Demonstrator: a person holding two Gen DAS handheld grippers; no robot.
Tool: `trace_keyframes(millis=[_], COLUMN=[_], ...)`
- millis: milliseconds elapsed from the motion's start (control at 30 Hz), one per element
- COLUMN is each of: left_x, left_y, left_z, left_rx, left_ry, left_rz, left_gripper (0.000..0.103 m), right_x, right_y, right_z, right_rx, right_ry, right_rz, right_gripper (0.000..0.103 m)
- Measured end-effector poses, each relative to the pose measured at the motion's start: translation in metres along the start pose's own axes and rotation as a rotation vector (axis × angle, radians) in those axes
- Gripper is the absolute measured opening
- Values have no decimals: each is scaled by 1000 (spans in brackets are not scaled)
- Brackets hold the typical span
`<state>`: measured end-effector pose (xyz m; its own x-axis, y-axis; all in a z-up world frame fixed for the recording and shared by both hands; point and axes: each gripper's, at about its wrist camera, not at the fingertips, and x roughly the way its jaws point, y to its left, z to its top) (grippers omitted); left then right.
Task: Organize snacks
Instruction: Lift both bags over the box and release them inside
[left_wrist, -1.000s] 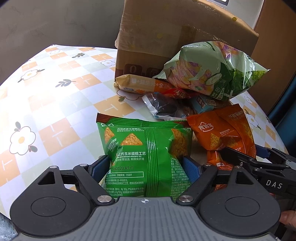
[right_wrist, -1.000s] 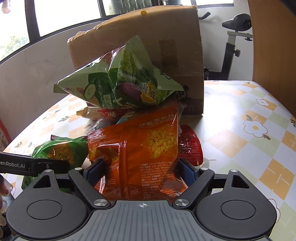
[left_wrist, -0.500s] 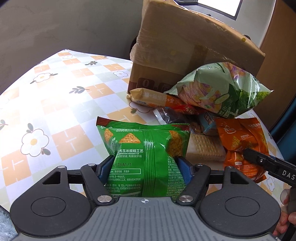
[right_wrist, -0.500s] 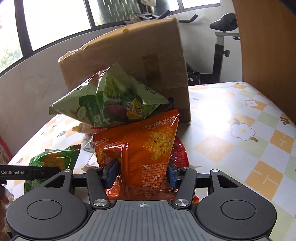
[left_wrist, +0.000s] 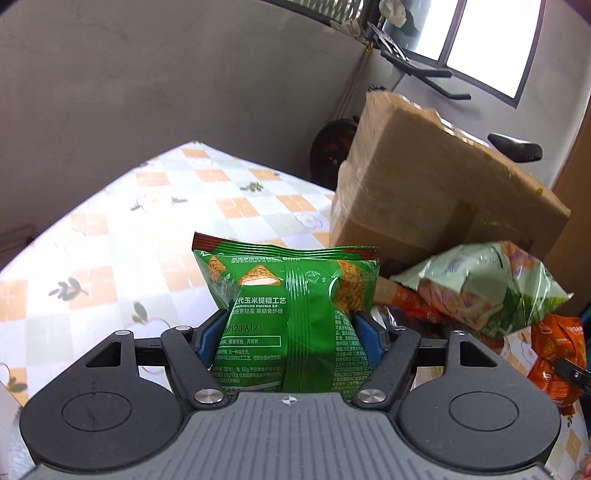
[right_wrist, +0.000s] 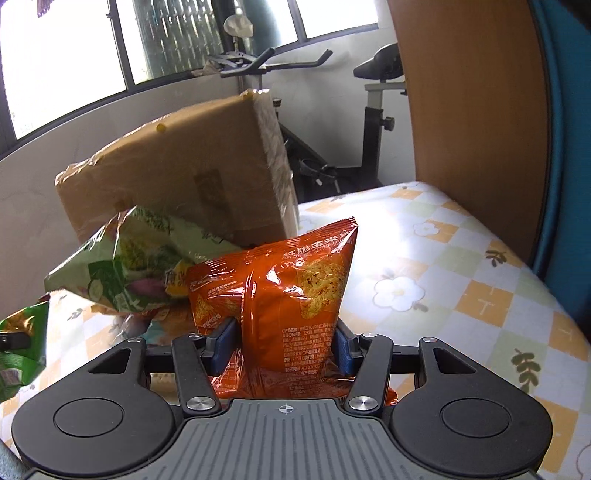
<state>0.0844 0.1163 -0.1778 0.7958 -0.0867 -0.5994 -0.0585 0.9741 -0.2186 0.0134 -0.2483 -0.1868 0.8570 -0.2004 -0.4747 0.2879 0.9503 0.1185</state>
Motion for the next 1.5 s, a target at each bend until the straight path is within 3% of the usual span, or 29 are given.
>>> trace_keyframes(millis=[233,467,767,867,1000,1233,1500], left_x=[-35,-58,-8,21,56,76,99], left_y=[-3,-51,-141,-160,-179,-166,-160], left_z=[58,119,176,185,190,190,192], left_rx=[46,142,268,273,326,331,341], left_ry=[-173,-320,-388,-369,-355,-289,-201], left_rz=[-26,-117,-223,-249,-222,-182,-190], left_gripper=[75,75,75,75,75,75,75], right_x=[-21,-33,9,35,72,117,130], right_y=[-5,5,37,52,60,65,61], right_z=[47,123,200,210,217,212,199], right_rx=[-59,-113,-183,-227,-216,-207,-193], right_ry=[-149,-315,-457,-454,-420,-318,-230], right_rz=[-16,65,164,149,138,125,139], right_gripper=[50,49,50,50,50,50,50])
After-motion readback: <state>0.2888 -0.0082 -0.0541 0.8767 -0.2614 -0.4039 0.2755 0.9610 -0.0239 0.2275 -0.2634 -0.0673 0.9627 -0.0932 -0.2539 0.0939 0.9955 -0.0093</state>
